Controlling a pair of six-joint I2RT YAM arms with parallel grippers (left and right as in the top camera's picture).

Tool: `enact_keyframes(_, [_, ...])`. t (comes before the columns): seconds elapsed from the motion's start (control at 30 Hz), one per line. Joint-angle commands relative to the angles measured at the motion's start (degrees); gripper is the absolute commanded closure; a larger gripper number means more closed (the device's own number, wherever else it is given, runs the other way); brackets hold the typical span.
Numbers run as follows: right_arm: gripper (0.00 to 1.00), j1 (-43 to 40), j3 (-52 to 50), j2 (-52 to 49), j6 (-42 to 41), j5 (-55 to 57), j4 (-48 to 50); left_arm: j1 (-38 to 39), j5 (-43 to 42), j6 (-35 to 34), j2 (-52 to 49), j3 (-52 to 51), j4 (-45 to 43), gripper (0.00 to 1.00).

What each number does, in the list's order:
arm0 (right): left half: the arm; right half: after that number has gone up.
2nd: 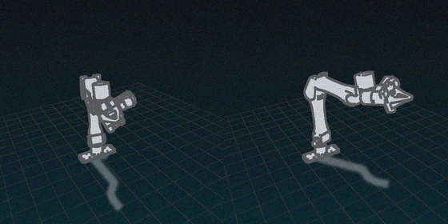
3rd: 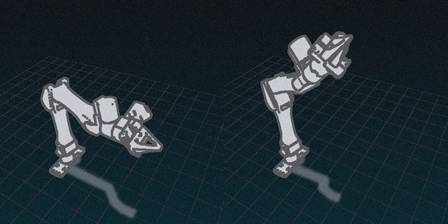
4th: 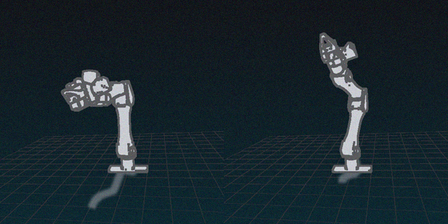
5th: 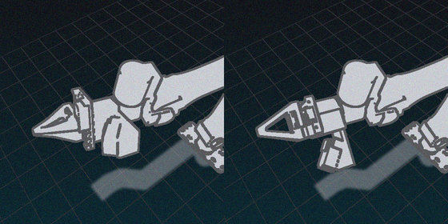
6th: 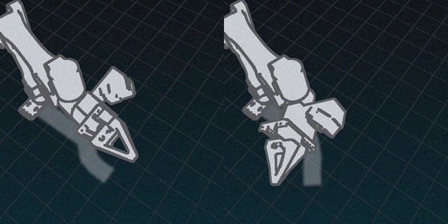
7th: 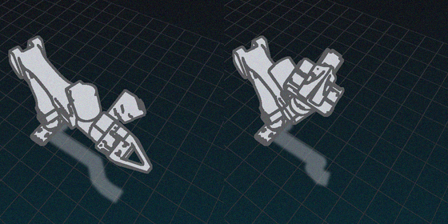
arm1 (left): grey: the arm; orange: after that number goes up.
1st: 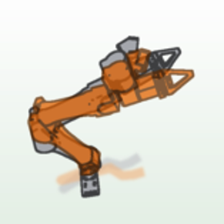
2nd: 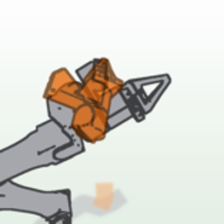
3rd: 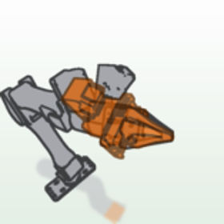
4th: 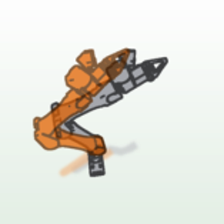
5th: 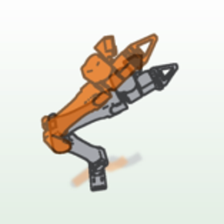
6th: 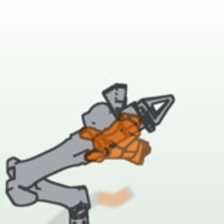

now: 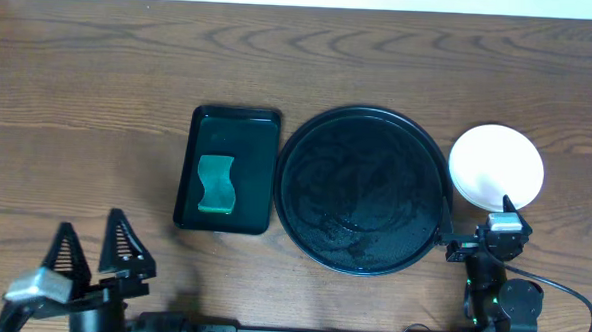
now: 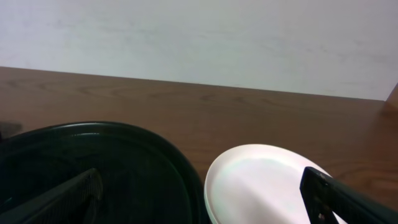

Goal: Clean dirty plates on tray and stack at the side

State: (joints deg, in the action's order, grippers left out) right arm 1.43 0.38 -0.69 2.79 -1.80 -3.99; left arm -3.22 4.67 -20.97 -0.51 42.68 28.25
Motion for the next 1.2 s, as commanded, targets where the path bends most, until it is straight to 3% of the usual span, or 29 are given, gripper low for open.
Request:
enact_keyframes(0.0, [0.01,0.9,-0.1,0.4,0.7,0.2,-0.2,0.2,-0.9,0.2,0.4,-0.2,-4.3,0.19])
enact_keyframes(0.33, [0.01,0.9,-0.1,0.4,0.7,0.3,-0.2,0.2,-5.7,0.1,0.4,-5.8,-19.3,0.19])
enact_keyframes(0.8, [0.01,0.9,-0.1,0.4,0.7,0.2,-0.2,0.2,-8.6,-2.1,0.4,-25.1,-44.8,0.19])
enact_keyframes(1.17, [0.01,0.9,-0.1,0.4,0.7,0.2,-0.2,0.2,-8.5,-2.3,0.4,-33.4,-50.1,0.19])
